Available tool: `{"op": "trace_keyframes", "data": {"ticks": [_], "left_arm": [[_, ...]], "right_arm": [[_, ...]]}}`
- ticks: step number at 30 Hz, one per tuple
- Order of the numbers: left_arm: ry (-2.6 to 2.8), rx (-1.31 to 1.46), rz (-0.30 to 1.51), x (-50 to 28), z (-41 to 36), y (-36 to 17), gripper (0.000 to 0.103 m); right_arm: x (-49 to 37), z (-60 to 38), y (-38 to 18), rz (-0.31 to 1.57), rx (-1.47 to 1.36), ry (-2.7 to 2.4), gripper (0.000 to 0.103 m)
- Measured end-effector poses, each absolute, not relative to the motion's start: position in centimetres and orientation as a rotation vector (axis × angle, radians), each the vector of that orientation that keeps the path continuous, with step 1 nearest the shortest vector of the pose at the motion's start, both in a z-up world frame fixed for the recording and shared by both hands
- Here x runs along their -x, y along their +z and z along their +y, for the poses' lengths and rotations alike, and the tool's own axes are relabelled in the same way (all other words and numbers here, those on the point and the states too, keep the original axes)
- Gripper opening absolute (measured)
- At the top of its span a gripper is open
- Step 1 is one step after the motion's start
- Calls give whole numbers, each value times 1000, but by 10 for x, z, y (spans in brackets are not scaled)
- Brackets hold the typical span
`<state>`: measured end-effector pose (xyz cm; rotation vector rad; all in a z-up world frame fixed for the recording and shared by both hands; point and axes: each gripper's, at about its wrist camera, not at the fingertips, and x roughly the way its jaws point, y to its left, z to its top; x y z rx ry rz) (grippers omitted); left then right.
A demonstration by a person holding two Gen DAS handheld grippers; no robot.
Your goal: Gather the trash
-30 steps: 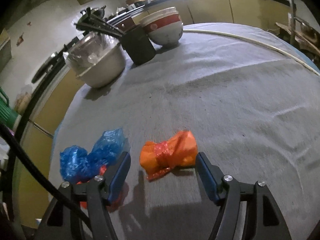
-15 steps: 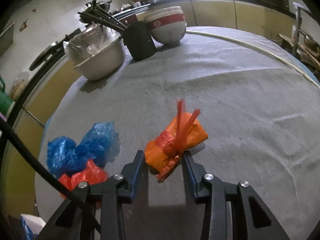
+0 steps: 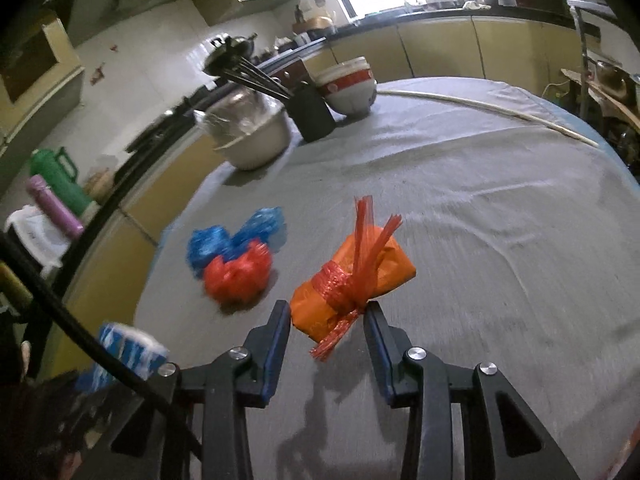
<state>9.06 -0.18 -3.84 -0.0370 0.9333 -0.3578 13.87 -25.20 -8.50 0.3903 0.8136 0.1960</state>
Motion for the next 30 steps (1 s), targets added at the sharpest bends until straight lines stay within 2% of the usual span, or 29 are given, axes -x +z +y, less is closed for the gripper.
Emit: {"op": "trace_keyframes", "data": {"ticks": [13, 30], "left_arm": [[-389, -7, 870, -54, -25, -14, 55], [-435, -70, 820, -28, -59, 4, 55]], "right_arm": [[-21, -266, -56, 722, -442, 255, 41], [48, -294, -56, 654, -494, 195, 41]]}}
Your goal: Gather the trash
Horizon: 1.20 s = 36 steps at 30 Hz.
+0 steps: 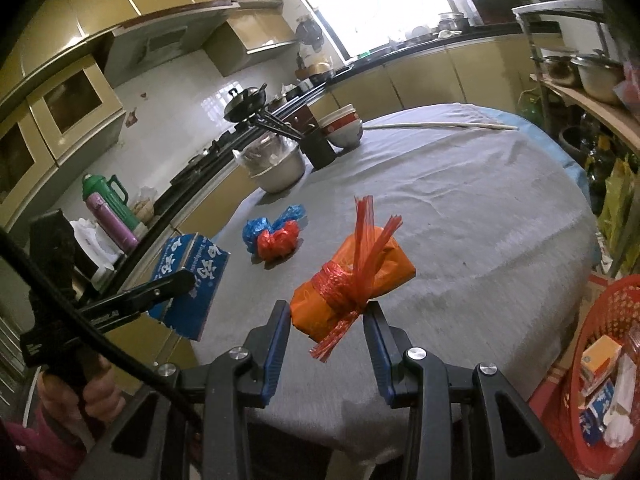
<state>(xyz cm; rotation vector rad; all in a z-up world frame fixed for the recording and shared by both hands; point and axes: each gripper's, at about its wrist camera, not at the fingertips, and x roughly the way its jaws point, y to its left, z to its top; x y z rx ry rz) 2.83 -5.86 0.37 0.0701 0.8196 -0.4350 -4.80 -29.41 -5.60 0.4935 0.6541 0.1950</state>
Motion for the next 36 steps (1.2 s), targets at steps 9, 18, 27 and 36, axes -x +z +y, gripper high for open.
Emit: {"op": "trace_keyframes", "data": {"ticks": [9, 18, 27, 36], "left_arm": [[-437, -119, 805, -20, -77, 4, 55], [-443, -176, 803, -12, -100, 2, 55], [-433, -225, 791, -6, -115, -1, 55], [-416, -252, 782, -5, -123, -2, 55]], "right_arm": [[66, -307, -57, 640, -506, 185, 41], [78, -318, -60, 626, -529, 180, 41], [84, -327, -64, 625, -548, 170, 41], [83, -330, -66, 630, -553, 174, 41]]}}
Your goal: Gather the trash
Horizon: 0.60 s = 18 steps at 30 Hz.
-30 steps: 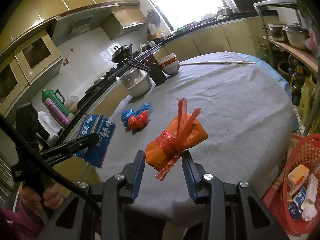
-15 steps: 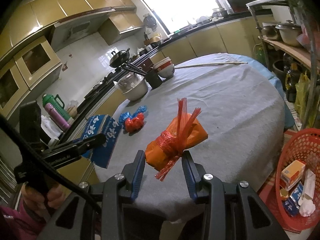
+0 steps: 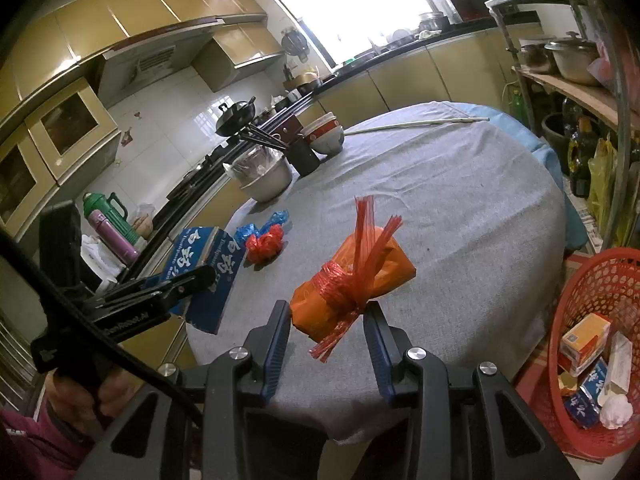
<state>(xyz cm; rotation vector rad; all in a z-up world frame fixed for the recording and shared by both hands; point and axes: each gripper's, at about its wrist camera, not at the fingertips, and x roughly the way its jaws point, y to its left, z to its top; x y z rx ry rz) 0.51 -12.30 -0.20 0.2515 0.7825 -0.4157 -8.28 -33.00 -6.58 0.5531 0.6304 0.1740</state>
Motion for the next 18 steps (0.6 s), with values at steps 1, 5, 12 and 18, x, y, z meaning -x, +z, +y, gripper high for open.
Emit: {"op": "trace_keyframes", "data": {"ticks": [1, 5, 12, 18], "left_arm": [[-416, -252, 782, -5, -124, -2, 55], [-423, -260, 780, -5, -126, -2, 55], [-431, -275, 775, -6, -132, -2, 55], [-437, -289, 778, -3, -137, -4, 55]], "right_arm": [[83, -331, -66, 630, -552, 172, 41], [83, -332, -66, 632, -549, 166, 41], [86, -332, -66, 634, -555, 161, 41], [86, -332, -66, 634, -558, 164, 41]]}}
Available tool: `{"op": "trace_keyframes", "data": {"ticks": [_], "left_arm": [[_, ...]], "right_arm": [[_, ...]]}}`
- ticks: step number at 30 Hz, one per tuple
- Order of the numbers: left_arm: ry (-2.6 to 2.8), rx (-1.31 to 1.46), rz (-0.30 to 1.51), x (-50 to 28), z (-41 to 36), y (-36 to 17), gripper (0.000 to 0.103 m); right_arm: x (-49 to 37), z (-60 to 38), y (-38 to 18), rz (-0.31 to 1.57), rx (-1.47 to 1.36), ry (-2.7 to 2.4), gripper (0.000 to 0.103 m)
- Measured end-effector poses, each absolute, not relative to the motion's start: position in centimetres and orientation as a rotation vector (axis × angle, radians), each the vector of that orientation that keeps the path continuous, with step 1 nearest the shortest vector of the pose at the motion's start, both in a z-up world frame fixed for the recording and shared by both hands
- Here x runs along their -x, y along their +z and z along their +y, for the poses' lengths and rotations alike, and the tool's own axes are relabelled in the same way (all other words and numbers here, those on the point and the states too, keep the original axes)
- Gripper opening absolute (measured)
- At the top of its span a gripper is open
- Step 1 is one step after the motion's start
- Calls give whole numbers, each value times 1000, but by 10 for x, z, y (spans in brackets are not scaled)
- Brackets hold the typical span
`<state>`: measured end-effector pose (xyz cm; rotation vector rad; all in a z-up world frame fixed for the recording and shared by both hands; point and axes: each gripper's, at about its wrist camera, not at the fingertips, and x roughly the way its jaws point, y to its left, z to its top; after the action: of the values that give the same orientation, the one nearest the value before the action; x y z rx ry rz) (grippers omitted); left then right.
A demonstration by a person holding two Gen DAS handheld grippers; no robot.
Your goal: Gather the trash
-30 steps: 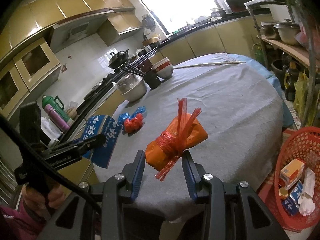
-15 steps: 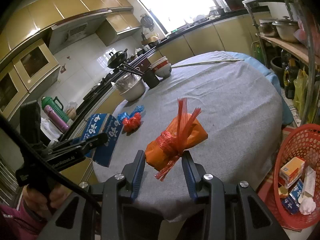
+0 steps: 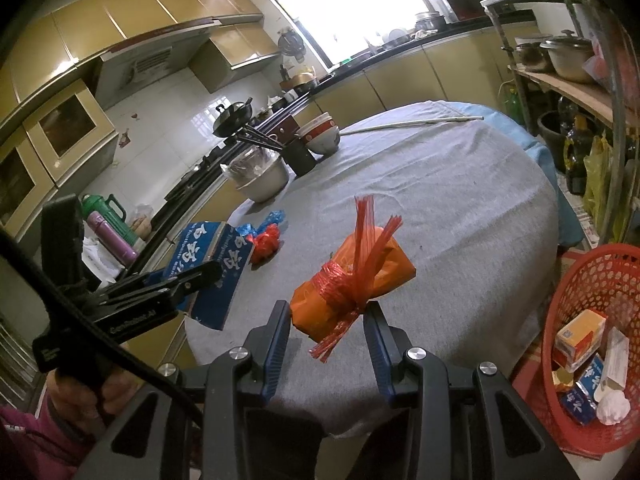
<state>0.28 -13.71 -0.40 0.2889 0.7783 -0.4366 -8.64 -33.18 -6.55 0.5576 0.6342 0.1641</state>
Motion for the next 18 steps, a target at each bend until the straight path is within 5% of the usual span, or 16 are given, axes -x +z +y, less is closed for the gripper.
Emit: {"op": "trace_keyframes", "data": {"ticks": [18], "left_arm": [[-471, -330, 785, 4, -153, -11, 55]], "right_arm": [[97, -339, -70, 634, -582, 162, 41]]}}
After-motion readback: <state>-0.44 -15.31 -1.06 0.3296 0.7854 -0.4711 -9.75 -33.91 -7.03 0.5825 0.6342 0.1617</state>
